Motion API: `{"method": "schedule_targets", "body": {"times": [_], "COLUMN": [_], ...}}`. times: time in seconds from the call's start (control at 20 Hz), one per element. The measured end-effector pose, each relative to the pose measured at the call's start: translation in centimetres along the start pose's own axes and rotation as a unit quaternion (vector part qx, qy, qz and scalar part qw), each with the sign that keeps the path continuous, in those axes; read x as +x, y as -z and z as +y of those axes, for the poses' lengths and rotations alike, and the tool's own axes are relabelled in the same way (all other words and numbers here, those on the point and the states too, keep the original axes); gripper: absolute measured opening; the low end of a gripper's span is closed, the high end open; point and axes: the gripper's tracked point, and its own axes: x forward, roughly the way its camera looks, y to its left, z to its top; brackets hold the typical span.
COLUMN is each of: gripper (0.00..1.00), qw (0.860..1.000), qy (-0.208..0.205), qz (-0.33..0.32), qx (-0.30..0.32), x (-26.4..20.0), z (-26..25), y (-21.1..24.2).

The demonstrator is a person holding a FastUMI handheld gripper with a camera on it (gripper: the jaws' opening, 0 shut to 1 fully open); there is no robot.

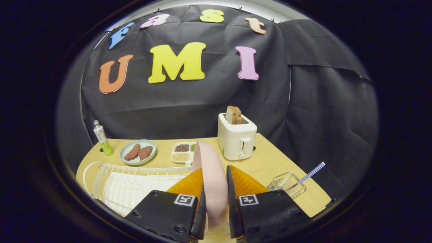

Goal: Take the plate from the dish rack, then take the spoon from the basket and place it into the plate.

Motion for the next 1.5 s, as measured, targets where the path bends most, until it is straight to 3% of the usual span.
{"method": "schedule_targets", "body": {"times": [0.45, 0.55, 0.85, 1.2, 1.5], "gripper": [0.32, 0.24, 0.23, 0.23, 0.23], "qw": [0.996, 0.998, 0.995, 0.986, 0.969], "qy": [0.05, 0.013, -0.085, -0.142, -0.18], "qz": [-0.062, -0.061, -0.036, 0.041, 0.096], "qx": [-0.047, -0.032, 0.025, 0.08, 0.14], "x": [-1.6, -3.1, -8.7, -11.9, -12.9], "z": [0.2, 1.5, 1.7, -1.3, -2.4], "y": [-3.8, -4.0, -0.3, 9.9, 16.4]}}
